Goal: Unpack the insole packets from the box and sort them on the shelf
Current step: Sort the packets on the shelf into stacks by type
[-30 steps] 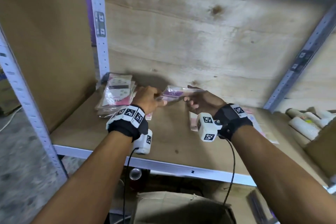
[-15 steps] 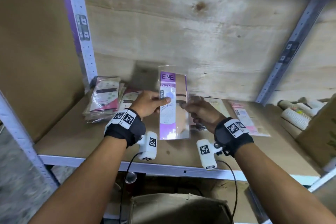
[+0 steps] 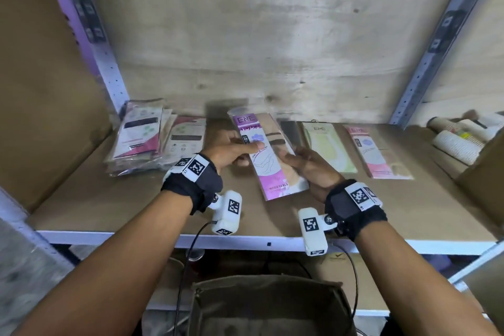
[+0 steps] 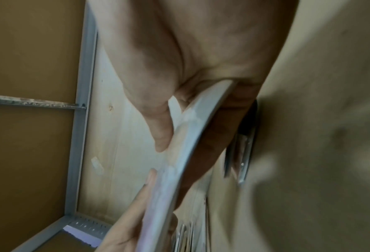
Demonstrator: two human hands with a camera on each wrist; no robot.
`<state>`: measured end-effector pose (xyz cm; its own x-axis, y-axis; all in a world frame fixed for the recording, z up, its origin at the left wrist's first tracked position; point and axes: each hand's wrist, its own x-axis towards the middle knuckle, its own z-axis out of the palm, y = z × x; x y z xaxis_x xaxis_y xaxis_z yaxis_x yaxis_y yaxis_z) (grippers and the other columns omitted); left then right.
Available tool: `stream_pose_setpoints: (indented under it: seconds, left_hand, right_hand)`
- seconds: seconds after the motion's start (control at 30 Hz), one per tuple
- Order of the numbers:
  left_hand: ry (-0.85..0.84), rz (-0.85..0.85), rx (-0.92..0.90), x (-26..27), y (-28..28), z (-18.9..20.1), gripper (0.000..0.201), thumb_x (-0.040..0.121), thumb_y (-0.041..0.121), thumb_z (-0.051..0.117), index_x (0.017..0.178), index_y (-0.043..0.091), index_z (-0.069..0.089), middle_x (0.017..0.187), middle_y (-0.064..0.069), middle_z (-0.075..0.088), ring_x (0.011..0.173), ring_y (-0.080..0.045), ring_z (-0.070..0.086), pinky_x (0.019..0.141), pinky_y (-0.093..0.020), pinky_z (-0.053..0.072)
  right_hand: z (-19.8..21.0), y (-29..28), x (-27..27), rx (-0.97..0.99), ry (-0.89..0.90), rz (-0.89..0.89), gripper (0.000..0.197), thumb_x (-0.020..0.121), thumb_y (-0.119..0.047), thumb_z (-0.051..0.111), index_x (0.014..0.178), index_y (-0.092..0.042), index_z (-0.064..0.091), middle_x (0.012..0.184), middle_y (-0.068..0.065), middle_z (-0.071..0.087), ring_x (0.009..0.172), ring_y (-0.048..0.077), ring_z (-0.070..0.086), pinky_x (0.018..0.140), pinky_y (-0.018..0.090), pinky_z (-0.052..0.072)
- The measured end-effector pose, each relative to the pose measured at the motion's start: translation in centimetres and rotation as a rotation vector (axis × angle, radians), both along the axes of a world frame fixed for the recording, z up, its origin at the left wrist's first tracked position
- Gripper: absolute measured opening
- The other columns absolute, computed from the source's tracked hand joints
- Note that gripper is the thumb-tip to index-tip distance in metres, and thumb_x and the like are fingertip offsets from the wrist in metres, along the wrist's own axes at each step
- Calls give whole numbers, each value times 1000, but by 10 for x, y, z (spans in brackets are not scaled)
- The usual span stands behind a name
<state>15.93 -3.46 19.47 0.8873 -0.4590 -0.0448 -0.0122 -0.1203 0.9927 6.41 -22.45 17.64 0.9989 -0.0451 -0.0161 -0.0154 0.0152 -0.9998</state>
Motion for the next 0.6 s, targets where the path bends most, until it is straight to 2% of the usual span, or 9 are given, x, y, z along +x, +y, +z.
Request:
stream_pose_setpoints:
  seconds: [0.03,0.1,0.13,0.2,0.3,0.4,0.47,0.53,0.6]
  left_hand:
    - [-15,-21,51,0,-3,-1,33,80,18,80,107,0,71,95,-12,77,57,-11,65,42,-16,41]
    - [-9,-44,91,3,-7,-1,35,80,23,80,107,2,72,95,-12,77,61,-14,67,46,-17,46]
    - [0,-34,92,6,-9,-1,36,80,24,80,108,3,71,97,-12,77,67,-15,67,51,-18,50]
    - [9,3,81,12,-10,-1,37,81,24,80,111,5,71,100,-10,77,78,-17,69,60,-20,55]
    - [39,46,-12,26,-6,-1,30,82,20,77,109,7,70,91,-6,77,79,-17,70,64,-20,57]
    - [51,112,-10,42,0,-5,38,78,23,80,111,8,70,98,-9,76,86,-20,69,78,-27,56]
    - [14,118,55,48,0,-9,42,75,31,82,111,11,72,103,-9,76,88,-19,70,77,-27,54]
    - [-107,93,186,51,-2,-12,38,76,44,79,105,19,75,97,-5,77,83,-17,70,75,-27,52]
    - [-210,40,295,54,-3,-12,33,81,49,73,99,22,77,90,-5,78,80,-19,70,73,-28,52]
  right_hand:
    - [-4,-5,-1,32,3,-2,39,95,-22,63,123,5,61,128,42,52,113,45,56,97,48,38]
    - [-10,-15,-3,68,22,10,35,96,-14,61,125,3,61,125,27,64,120,45,58,109,55,40]
    - [-11,-19,-4,68,27,23,34,95,-12,61,126,2,61,124,25,65,121,45,58,110,56,39]
    - [-10,-24,-7,76,35,39,29,95,-11,61,122,0,64,123,23,66,120,45,59,108,54,42]
    - [-11,-33,-13,44,53,65,18,93,-9,64,110,-6,68,121,20,68,120,37,61,106,44,46]
    - [-17,-41,-18,-35,84,118,32,93,-7,63,122,7,59,126,24,64,120,35,62,107,42,46]
    - [-19,-44,-21,-44,105,155,37,93,-3,62,126,12,54,128,29,61,114,34,63,106,42,46]
    - [-19,-47,-24,-52,121,177,37,92,-1,62,125,14,53,128,32,59,110,31,61,106,42,46]
    - [-18,-50,-27,-53,123,188,36,92,0,63,123,15,54,126,30,61,106,29,61,99,35,50]
